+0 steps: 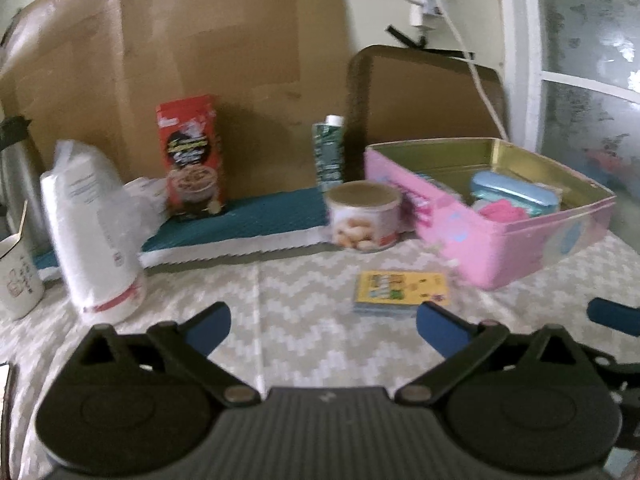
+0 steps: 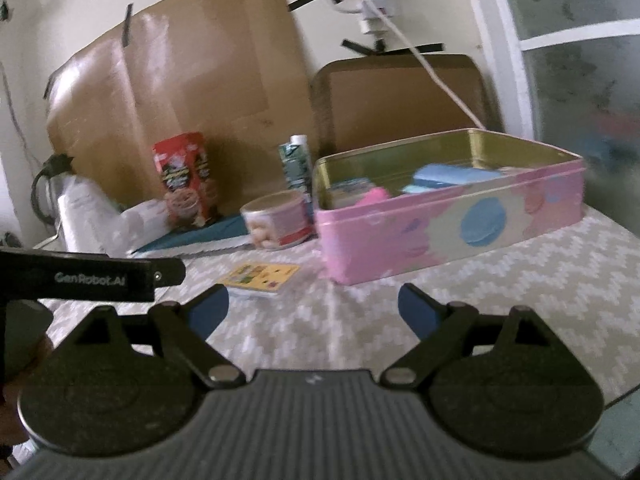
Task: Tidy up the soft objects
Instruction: 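Move the right tool back over the yellow card pack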
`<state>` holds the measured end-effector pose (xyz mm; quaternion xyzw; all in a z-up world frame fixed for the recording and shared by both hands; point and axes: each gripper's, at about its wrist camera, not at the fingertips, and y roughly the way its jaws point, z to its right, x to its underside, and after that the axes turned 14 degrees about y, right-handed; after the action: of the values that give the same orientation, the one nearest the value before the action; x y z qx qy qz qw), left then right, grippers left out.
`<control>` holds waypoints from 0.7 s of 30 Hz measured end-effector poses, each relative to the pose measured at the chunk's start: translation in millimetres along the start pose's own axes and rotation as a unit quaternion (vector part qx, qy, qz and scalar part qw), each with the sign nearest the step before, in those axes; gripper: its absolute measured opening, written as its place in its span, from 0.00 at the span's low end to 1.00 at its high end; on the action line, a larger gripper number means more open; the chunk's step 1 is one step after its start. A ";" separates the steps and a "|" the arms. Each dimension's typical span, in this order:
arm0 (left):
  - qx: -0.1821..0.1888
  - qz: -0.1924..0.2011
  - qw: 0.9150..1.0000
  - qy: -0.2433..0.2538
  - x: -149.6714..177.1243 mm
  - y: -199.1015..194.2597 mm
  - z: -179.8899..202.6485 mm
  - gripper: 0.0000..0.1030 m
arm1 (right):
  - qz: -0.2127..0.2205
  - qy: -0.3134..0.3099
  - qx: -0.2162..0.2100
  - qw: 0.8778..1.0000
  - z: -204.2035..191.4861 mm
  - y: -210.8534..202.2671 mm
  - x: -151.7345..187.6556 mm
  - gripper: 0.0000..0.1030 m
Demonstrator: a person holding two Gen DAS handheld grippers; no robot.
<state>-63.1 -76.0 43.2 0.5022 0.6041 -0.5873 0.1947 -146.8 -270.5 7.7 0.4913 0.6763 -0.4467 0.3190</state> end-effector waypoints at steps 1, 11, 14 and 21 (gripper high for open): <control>-0.003 -0.003 1.000 -0.002 2.4 2.3 -2.8 0.99 | -0.004 -0.004 -0.001 1.000 -2.7 2.1 1.5 0.91; -0.019 -0.033 0.999 -0.021 21.2 30.0 -34.5 0.99 | -0.039 -0.028 0.000 0.999 -20.6 25.2 13.4 0.91; -0.026 -0.039 0.999 -0.025 24.3 39.6 -44.9 0.99 | -0.049 -0.043 -0.002 0.998 -27.0 33.2 14.7 0.91; -0.055 -0.071 0.995 -0.040 34.1 64.5 -71.7 0.99 | -0.064 -0.135 -0.025 0.988 -54.0 57.7 14.9 0.91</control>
<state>1.9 -10.7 -1.3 0.4227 0.6612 -0.5851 0.2043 -96.2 -208.5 -0.6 0.3739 0.6678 -0.5114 0.3907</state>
